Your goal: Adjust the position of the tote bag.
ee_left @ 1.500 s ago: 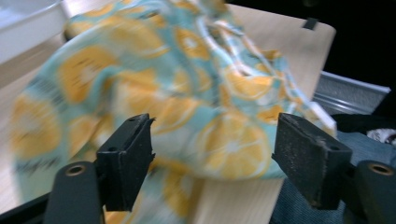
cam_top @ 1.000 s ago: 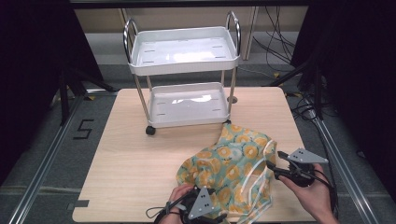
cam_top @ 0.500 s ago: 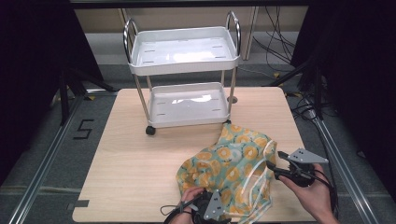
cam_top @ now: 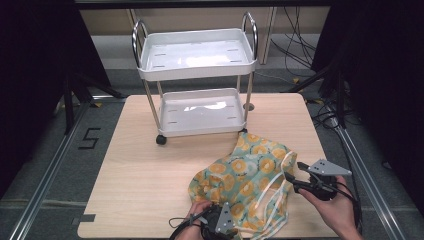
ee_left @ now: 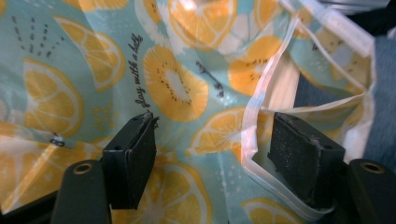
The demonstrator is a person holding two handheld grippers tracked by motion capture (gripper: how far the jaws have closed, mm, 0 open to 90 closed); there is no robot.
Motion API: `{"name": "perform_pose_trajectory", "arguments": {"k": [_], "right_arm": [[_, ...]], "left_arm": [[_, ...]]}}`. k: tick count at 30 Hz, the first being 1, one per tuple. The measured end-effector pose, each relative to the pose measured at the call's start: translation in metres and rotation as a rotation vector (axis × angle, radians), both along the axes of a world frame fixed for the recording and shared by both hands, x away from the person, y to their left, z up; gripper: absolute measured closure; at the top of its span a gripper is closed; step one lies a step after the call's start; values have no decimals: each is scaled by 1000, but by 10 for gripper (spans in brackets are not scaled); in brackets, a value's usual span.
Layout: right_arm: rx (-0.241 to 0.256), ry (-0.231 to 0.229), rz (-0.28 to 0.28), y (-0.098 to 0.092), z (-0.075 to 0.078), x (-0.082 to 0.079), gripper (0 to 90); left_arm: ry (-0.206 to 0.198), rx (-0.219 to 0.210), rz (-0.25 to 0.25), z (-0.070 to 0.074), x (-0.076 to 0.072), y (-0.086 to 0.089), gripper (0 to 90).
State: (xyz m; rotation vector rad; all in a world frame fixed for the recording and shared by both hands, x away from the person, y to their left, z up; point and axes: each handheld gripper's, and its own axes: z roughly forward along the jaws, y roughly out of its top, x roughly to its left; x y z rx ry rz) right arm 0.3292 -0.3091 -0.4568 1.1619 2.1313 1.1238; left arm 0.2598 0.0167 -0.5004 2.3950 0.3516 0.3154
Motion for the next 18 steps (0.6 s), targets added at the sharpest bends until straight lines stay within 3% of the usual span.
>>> {"name": "perform_pose_trajectory", "arguments": {"k": [1, 4, 8, 11, 13, 14, 15, 17, 18], "right_arm": [[-13, -31, 18, -2, 0, 3, 395], [-20, -23, 30, -2, 0, 3, 395], [5, 3, -6, 1, 1, -1, 395], [-4, -5, 5, -1, 1, 0, 395], [-1, -2, 4, -1, 1, 0, 395], [0, -3, 3, 0, 1, 0, 395], [0, -3, 3, 0, 1, 0, 395], [-2, -4, 6, 0, 1, 0, 395], [-2, -4, 6, 0, 1, 0, 395]], "left_arm": [[8, 16, 5, -2, 0, 1, 336], [10, 18, 10, -4, 1, 2, 372], [22, 15, 14, -4, 2, 3, 468], [50, 13, 17, -3, 4, 6, 547], [65, 2, 24, -3, 5, 7, 646], [59, 21, 18, -3, 6, 8, 743], [78, 17, 19, -2, 6, 8, 743], [87, 29, 24, -1, 7, 9, 846], [82, 37, 28, -1, 8, 9, 846]]}}
